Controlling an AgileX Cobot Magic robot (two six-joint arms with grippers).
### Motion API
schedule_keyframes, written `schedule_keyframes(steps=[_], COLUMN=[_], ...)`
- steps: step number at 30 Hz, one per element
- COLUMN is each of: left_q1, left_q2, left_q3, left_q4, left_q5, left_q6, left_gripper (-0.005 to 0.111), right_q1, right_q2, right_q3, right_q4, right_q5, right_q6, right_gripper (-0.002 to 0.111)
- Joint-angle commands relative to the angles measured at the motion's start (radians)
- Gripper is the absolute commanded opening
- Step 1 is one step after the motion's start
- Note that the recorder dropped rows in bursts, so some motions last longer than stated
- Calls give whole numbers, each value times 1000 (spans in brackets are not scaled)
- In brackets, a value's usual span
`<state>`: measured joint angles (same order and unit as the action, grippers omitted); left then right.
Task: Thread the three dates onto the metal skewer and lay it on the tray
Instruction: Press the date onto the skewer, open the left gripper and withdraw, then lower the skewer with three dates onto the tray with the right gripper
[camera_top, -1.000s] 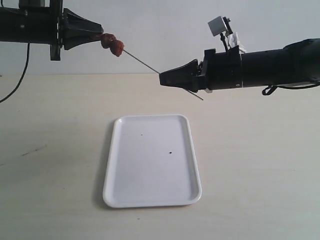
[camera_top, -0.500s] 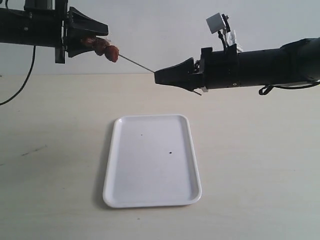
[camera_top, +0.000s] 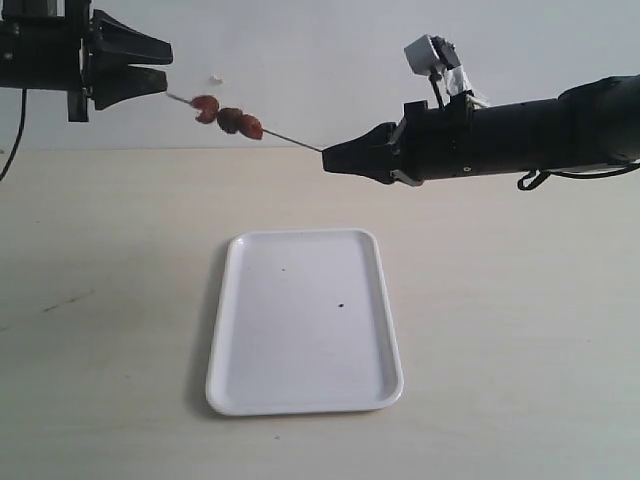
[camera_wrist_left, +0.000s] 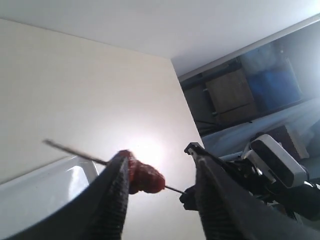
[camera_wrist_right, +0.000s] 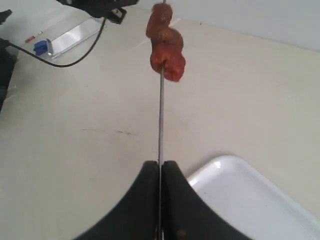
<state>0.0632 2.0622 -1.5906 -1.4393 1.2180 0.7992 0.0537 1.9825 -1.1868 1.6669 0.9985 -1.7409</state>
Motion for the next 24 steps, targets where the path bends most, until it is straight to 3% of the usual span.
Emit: schedule_keyframes(steps=[1, 10, 15, 24], left_q1=[40, 86, 96, 169], left_q2=[-5, -5, -5, -5], left_q3=[-1, 4, 63, 63], left_q4=[-13, 36, 41, -58], left_q5=[3, 3, 3, 3], left_q6=[37, 209, 438, 434], left_gripper=[44, 43, 43, 43], right_q1=[1, 1, -15, -31], right_q2=[-11, -24, -63, -75], right_q3=[-8, -8, -8, -8], right_q4=[-12, -123, -128, -134], right_q5=[-7, 18, 142, 183], right_q6=[15, 70, 222, 565], right_gripper=[0, 0, 0, 0])
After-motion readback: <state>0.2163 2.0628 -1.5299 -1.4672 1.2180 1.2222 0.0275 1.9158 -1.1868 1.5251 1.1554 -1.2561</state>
